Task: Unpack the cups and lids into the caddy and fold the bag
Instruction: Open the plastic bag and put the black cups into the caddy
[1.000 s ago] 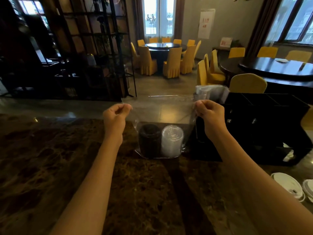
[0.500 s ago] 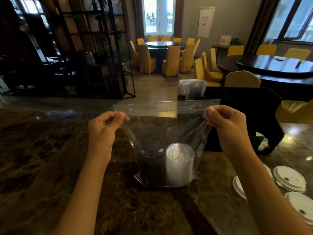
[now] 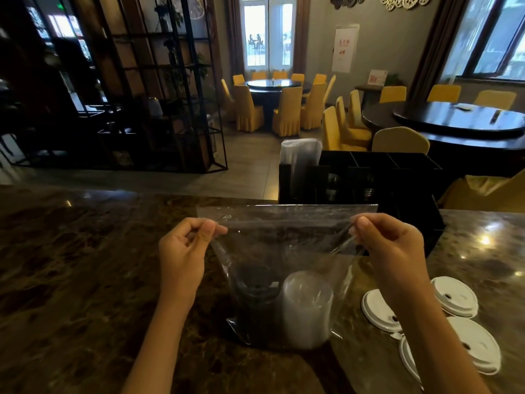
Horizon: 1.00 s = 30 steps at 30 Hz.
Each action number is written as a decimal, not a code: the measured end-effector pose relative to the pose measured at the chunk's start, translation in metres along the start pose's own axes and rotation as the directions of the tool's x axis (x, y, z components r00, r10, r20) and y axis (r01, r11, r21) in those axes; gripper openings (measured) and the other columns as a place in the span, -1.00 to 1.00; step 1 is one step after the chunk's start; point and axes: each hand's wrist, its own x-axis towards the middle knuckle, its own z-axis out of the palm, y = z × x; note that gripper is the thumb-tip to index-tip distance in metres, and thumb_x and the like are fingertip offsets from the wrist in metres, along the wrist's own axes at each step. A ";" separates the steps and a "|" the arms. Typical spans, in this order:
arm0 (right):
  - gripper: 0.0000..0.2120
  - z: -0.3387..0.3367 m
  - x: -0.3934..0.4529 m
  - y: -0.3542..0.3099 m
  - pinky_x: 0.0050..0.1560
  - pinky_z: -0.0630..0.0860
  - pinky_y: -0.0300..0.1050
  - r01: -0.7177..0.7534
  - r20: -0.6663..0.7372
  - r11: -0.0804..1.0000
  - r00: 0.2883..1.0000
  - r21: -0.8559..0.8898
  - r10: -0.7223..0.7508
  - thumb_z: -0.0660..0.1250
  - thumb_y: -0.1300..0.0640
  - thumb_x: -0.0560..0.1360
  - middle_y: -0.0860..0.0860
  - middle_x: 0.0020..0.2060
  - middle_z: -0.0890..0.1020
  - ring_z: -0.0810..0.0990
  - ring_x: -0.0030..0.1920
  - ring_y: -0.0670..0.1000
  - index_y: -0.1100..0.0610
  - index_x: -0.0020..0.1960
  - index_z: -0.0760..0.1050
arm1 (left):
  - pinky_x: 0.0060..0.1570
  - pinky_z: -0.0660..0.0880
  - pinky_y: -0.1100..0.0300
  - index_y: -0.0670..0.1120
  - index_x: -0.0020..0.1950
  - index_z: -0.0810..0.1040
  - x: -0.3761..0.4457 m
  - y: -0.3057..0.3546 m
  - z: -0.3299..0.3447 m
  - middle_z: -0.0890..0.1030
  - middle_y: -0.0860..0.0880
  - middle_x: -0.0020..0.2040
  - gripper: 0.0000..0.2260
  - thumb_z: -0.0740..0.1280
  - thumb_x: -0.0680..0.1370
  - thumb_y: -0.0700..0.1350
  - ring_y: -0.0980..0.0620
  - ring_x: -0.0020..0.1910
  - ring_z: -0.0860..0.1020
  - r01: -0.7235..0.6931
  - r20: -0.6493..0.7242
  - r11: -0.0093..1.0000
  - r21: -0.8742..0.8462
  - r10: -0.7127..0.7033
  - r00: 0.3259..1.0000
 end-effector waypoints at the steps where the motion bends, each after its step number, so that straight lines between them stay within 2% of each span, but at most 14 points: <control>1: -0.86 -0.001 -0.001 0.002 -0.10 0.60 -0.20 0.001 0.003 1.000 1.000 0.002 -0.001 0.34 0.15 0.57 0.06 -0.21 0.70 0.66 -0.14 0.05 0.09 0.02 0.68 | -0.05 0.61 0.27 0.12 -0.09 0.66 -0.002 -0.001 0.000 0.73 0.05 -0.11 -0.89 0.34 0.58 0.01 0.08 -0.09 0.69 -0.002 -0.001 1.000 0.002 0.002 1.000; 4: -0.83 -0.004 -0.003 0.004 -0.11 0.61 -0.18 0.010 0.011 1.000 1.000 0.029 -0.011 0.33 0.20 0.58 0.07 -0.24 0.68 0.65 -0.16 0.07 0.10 0.13 0.62 | -0.14 0.63 0.20 0.17 -0.02 0.61 -0.006 -0.004 0.001 0.73 0.05 -0.12 -0.94 0.36 0.55 0.04 0.00 -0.18 0.68 -0.010 -0.015 1.000 -0.004 0.010 1.000; 6: -0.79 -0.003 -0.005 0.003 -0.14 0.62 -0.15 0.014 -0.008 0.997 1.000 0.071 -0.013 0.34 0.23 0.57 0.07 -0.27 0.65 0.64 -0.20 0.09 0.08 0.19 0.52 | -0.17 0.60 0.26 0.15 0.16 0.48 -0.004 -0.005 0.001 0.72 0.01 -0.12 -0.80 0.37 0.55 0.00 0.03 -0.21 0.67 -0.030 -0.002 0.999 -0.013 0.030 1.000; 7: -0.78 -0.002 -0.007 0.002 -0.17 0.61 -0.16 0.028 -0.021 0.996 0.999 0.084 -0.026 0.33 0.25 0.57 0.09 -0.28 0.63 0.63 -0.21 0.09 0.05 0.18 0.47 | -0.16 0.59 0.30 0.12 0.21 0.38 -0.002 -0.006 0.000 0.71 -0.02 -0.11 -0.74 0.35 0.56 -0.04 0.05 -0.21 0.67 -0.054 0.021 0.998 -0.017 0.055 0.998; 9: -0.79 0.000 -0.008 0.001 -0.19 0.59 -0.15 0.086 -0.031 0.994 0.996 0.066 -0.084 0.30 0.30 0.59 0.14 -0.26 0.61 0.61 -0.22 0.10 0.02 0.09 0.41 | -0.05 0.55 0.35 0.09 0.16 0.28 0.001 -0.005 0.000 0.65 -0.12 -0.16 -0.74 0.29 0.61 -0.16 0.08 -0.14 0.66 -0.126 0.094 0.992 -0.008 0.127 0.987; 11: -0.85 0.001 -0.009 0.003 -0.18 0.58 -0.10 0.130 -0.019 0.992 0.991 0.006 -0.130 0.27 0.31 0.60 0.12 -0.26 0.60 0.60 -0.22 0.10 0.07 0.00 0.45 | 0.01 0.52 0.36 0.07 0.04 0.36 0.005 -0.005 -0.001 0.59 -0.05 -0.18 -0.75 0.23 0.62 -0.31 0.09 -0.09 0.62 -0.194 0.193 0.978 0.075 0.177 0.965; 13: -0.85 0.001 -0.009 0.007 -0.16 0.57 -0.10 0.156 -0.003 0.987 0.988 -0.047 -0.157 0.26 0.32 0.61 0.05 -0.26 0.61 0.59 -0.22 0.08 0.13 -0.02 0.55 | -0.02 0.50 0.40 0.03 -0.05 0.50 0.007 -0.005 -0.003 0.58 0.03 -0.15 -0.71 0.23 0.60 -0.38 0.11 -0.07 0.59 -0.245 0.268 0.955 0.165 0.196 0.943; 16: -0.85 -0.002 -0.010 0.008 -0.10 0.58 -0.21 0.141 0.016 0.989 0.990 -0.054 -0.141 0.31 0.21 0.58 -0.02 -0.18 0.67 0.64 -0.14 0.00 0.10 0.08 0.63 | -0.05 0.52 0.42 -0.02 0.01 0.59 0.008 -0.006 -0.007 0.63 0.11 -0.06 -0.78 0.27 0.60 -0.33 0.16 -0.05 0.62 -0.217 0.301 0.968 0.126 0.171 0.938; 19: -0.79 -0.005 -0.010 0.006 -0.04 0.61 -0.23 0.080 0.040 0.996 0.996 -0.026 -0.079 0.39 0.11 0.50 0.00 -0.07 0.71 0.69 -0.03 0.00 0.04 0.13 0.65 | -0.04 0.54 0.40 0.05 0.08 0.61 0.007 -0.008 -0.013 0.66 0.10 0.01 -0.75 0.38 0.54 -0.28 0.17 -0.02 0.63 -0.153 0.347 0.986 0.061 0.123 0.930; 22: -0.70 -0.007 -0.010 0.005 -0.02 0.63 -0.20 0.044 0.090 0.999 0.995 -0.015 -0.042 0.44 0.15 0.43 0.06 -0.07 0.71 0.70 -0.02 0.02 0.03 0.16 0.65 | -0.06 0.59 0.31 0.13 0.09 0.63 0.006 -0.010 -0.015 0.67 0.03 0.01 -0.68 0.46 0.48 -0.26 0.08 -0.06 0.65 -0.099 0.327 0.994 0.038 0.081 0.942; 24: -0.69 -0.006 -0.010 0.003 -0.07 0.61 -0.24 0.042 0.096 0.999 0.994 -0.012 -0.041 0.45 0.18 0.41 0.02 -0.11 0.71 0.70 -0.06 -0.03 0.02 0.15 0.65 | -0.06 0.61 0.28 0.14 0.07 0.65 0.006 -0.010 -0.014 0.68 0.02 -0.01 -0.74 0.46 0.47 -0.18 0.06 -0.08 0.66 -0.062 0.293 0.998 0.009 0.056 0.954; 27: -0.73 -0.004 -0.010 0.001 -0.06 0.62 -0.24 0.048 0.057 0.999 0.997 -0.008 -0.047 0.45 0.17 0.41 0.02 -0.14 0.72 0.70 -0.09 -0.02 0.06 0.10 0.66 | -0.01 0.60 0.27 0.10 0.02 0.68 0.005 -0.008 -0.012 0.71 0.04 -0.01 -0.83 0.45 0.47 -0.10 0.07 -0.02 0.67 -0.012 0.247 0.999 -0.038 0.021 0.969; 30: -0.83 -0.002 -0.010 0.001 -0.04 0.62 -0.21 0.071 0.018 0.997 0.997 -0.035 -0.070 0.42 0.14 0.44 0.05 -0.13 0.72 0.70 -0.08 0.03 0.09 0.02 0.68 | -0.04 0.59 0.31 0.05 -0.04 0.69 0.006 -0.005 -0.011 0.72 0.07 -0.05 -0.91 0.43 0.48 -0.06 0.10 -0.03 0.67 -0.033 0.212 0.999 -0.015 0.036 0.977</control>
